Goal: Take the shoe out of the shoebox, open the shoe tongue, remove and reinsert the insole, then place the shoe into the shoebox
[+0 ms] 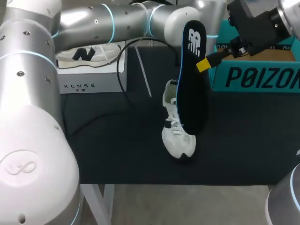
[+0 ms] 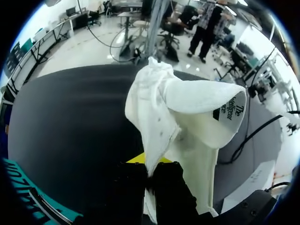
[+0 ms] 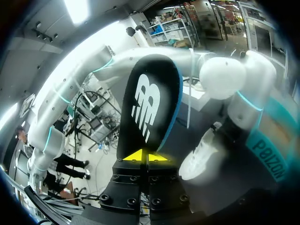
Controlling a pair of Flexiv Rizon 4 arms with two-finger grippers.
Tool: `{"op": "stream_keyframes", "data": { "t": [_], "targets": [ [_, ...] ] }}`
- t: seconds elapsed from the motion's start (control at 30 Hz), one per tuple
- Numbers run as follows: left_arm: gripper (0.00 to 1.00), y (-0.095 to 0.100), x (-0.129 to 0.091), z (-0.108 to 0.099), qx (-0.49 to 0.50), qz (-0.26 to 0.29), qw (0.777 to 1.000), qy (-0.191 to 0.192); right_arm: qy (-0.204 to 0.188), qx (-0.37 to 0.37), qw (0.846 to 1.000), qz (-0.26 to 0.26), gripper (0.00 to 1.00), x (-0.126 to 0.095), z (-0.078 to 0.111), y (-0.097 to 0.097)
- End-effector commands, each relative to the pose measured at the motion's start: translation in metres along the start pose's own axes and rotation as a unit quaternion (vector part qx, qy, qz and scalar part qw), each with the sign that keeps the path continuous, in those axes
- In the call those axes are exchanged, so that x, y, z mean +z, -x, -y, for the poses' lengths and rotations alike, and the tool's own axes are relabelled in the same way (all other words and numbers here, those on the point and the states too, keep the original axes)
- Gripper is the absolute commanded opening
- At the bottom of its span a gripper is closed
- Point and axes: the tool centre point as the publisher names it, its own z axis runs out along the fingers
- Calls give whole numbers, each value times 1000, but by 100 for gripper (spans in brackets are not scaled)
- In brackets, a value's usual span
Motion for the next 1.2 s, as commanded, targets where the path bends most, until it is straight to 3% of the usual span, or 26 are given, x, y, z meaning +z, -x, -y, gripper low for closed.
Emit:
{"op": "stream_keyframes", "data": {
  "t": [0.03, 0.23, 0.43, 0.6, 0.77, 0.87, 1.1, 1.2],
  "targets": [
    [100, -3, 2, 10, 4, 21, 1000, 7, -2, 0, 1000, 0, 0, 2, -2, 1],
    [100, -5, -13, 13, 16, 73, 997, -4, -2, 0, 1000, 0, 0, 2, -2, 1],
    [100, -10, -28, 14, 19, 121, 992, 10, -2, 0, 1000, 0, 0, 2, -2, 1],
    [100, -20, -53, 10, 1, 208, 978, 11, -2, 0, 1000, 0, 0, 2, -2, 1],
    [100, -45, -87, 6, -22, 373, 928, 8, -2, 0, 1000, 0, 0, 2, -2, 1],
    [100, -68, -97, 6, -40, 446, 894, -19, -2, 0, 1000, 0, 0, 2, -2, 1],
    [100, -118, -83, 17, -77, 530, 844, -26, -2, 0, 1000, 0, 0, 2, -2, 1],
    [100, -118, -83, 17, -77, 530, 844, -26, -2, 0, 1000, 0, 0, 2, -2, 1]
  ]
}}
